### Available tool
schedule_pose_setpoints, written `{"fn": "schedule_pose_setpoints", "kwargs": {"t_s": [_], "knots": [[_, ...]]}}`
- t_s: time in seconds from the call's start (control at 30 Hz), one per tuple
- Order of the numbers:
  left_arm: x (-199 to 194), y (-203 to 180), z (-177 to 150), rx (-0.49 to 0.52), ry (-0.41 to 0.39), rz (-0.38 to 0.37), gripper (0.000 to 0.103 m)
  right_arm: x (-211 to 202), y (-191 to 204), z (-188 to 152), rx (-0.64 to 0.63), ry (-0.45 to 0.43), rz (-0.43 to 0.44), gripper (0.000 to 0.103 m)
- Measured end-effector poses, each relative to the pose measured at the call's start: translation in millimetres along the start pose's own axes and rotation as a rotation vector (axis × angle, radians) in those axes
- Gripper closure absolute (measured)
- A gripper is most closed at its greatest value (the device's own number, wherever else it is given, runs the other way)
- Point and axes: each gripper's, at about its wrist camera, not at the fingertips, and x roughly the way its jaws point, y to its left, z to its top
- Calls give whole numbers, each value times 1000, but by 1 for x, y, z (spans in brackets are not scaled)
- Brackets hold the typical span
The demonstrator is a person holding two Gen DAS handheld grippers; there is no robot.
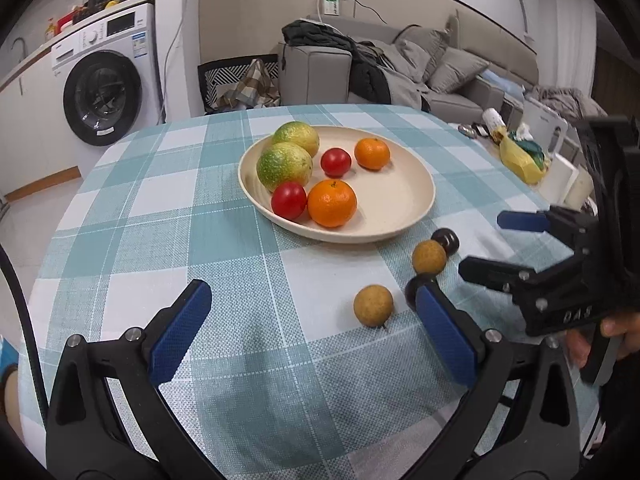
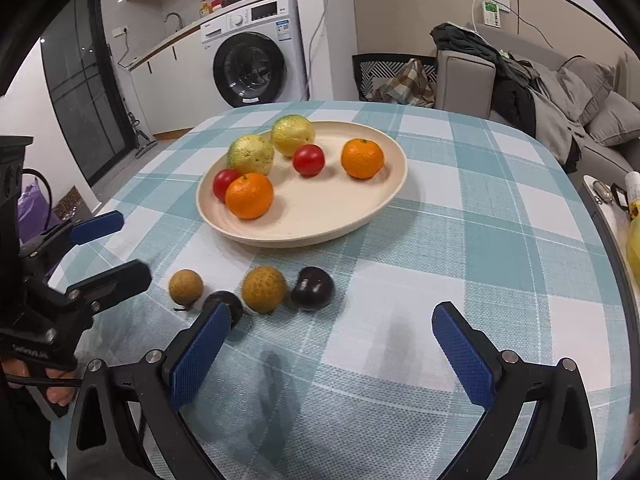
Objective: Organize fruits
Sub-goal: 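Move the right tool to the dark plum while the left tool reaches the small brown fruit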
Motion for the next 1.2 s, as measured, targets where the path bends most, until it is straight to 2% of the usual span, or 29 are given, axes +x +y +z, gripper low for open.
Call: {"fn": "schedule_pose_setpoints", "kwargs": {"t_s": [0.2,0.53,0.8,0.83,0.93,1.1,1.13,1.2], "knots": [[5,-7,-2,44,30,-5,1,4,-10,-2,25,39,0,0],[24,-5,-3,33,121,5,1,3,-5,-3,18,61,31,0],[21,7,-5,13,111,-14,1,1,20,-4,-38,63,81,1],[19,9,-5,14,106,-15,1,2,24,-4,-45,66,95,4],[16,14,-4,10,92,-24,1,5,32,-6,-63,87,138,23],[15,21,-5,-6,92,-31,1,7,47,-10,-102,92,167,31],[15,22,-5,-11,92,-34,1,7,49,-10,-109,94,179,38],[15,24,-5,-17,94,-36,1,8,54,-10,-122,94,180,42]]}}
